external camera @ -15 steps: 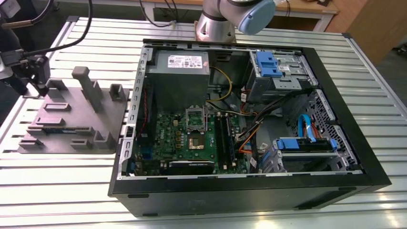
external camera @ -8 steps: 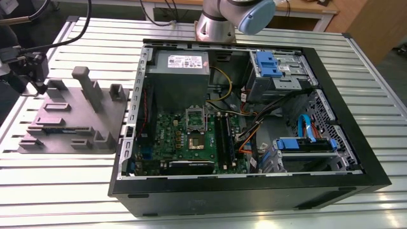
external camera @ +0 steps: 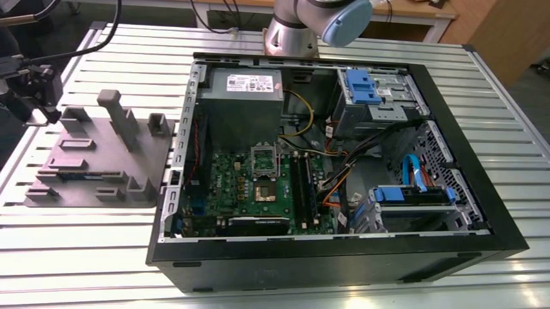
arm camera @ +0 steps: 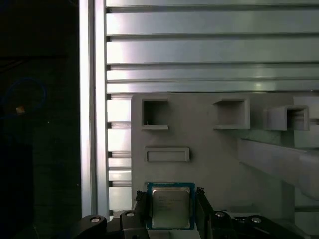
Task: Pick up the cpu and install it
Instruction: 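Pick up the cpu and move it towards the insertion slot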
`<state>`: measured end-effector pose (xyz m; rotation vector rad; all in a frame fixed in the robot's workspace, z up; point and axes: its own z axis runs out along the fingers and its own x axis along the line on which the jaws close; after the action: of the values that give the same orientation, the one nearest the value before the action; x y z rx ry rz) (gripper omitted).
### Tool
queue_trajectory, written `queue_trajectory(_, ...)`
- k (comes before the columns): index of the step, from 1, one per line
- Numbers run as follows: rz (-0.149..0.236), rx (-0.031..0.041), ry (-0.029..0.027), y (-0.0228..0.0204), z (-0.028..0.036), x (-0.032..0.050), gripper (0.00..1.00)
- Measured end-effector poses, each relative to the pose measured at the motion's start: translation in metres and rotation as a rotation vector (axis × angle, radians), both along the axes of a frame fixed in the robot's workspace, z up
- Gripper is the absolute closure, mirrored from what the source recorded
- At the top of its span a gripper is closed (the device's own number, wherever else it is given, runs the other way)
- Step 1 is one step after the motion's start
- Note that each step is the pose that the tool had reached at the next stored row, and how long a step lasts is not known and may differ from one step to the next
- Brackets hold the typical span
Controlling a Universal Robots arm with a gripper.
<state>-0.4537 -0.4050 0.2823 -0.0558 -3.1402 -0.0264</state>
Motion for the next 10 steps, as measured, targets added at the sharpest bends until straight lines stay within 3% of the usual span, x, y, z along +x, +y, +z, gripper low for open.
queue_trajectory(10, 0.000, 0.0000, 0.0000, 0.0000, 0.0127, 0.0000, 0.53)
